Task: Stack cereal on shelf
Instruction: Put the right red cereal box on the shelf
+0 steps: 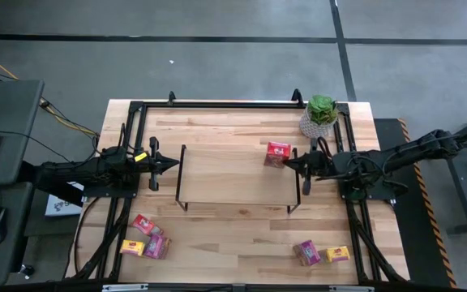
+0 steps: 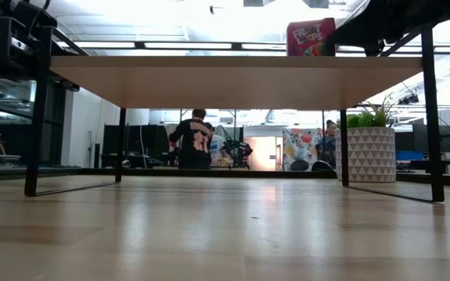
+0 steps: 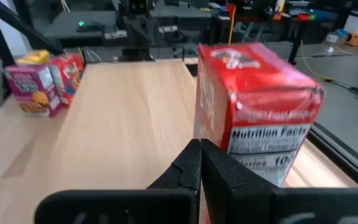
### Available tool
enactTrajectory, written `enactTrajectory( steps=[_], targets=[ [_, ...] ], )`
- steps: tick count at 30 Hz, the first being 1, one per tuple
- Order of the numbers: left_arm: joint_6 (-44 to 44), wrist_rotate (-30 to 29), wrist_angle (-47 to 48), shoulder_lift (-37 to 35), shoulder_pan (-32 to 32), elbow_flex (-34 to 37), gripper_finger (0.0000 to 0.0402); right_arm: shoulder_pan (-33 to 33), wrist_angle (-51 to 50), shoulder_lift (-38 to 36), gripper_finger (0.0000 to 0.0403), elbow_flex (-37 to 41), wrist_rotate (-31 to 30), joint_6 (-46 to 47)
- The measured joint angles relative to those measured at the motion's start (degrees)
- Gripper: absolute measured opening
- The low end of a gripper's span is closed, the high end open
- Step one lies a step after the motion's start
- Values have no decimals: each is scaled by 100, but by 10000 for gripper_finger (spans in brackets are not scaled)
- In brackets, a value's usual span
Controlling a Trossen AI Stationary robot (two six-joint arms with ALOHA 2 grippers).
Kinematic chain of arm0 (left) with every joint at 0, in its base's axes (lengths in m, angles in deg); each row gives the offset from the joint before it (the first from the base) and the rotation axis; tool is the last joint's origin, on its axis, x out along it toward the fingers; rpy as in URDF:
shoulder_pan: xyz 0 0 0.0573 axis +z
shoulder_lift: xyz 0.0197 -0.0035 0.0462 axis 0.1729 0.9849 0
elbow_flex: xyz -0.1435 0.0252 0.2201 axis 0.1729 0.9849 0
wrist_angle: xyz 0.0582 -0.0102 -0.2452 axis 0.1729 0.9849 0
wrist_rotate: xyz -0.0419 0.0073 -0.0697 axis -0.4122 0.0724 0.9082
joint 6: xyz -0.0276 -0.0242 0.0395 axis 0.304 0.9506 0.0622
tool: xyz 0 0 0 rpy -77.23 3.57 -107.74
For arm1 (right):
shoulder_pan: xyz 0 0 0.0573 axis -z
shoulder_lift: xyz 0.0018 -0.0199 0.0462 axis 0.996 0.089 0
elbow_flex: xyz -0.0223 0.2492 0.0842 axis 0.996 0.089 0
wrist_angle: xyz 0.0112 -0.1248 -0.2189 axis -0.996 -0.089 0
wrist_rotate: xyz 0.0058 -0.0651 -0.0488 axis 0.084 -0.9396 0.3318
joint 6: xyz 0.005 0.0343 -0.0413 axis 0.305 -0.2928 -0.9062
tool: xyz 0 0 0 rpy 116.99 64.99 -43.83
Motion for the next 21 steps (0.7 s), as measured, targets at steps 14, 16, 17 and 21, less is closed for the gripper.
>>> enactTrajectory(
  steps=[14, 16, 17, 21],
  targets=[
    [-2, 1, 1, 0, 0, 0, 3, 0, -314, -83, 0, 0, -244, 141],
    [-1, 0, 0, 2, 0, 1, 3, 0, -377, -119, 0, 0, -136, 214],
    [-1, 0, 1, 1, 0, 2, 3, 2, -427, -139, 0, 0, -43, 281],
    [0, 0, -1, 1, 1, 1, 3, 0, -539, -216, 0, 0, 581, 517]
  ],
)
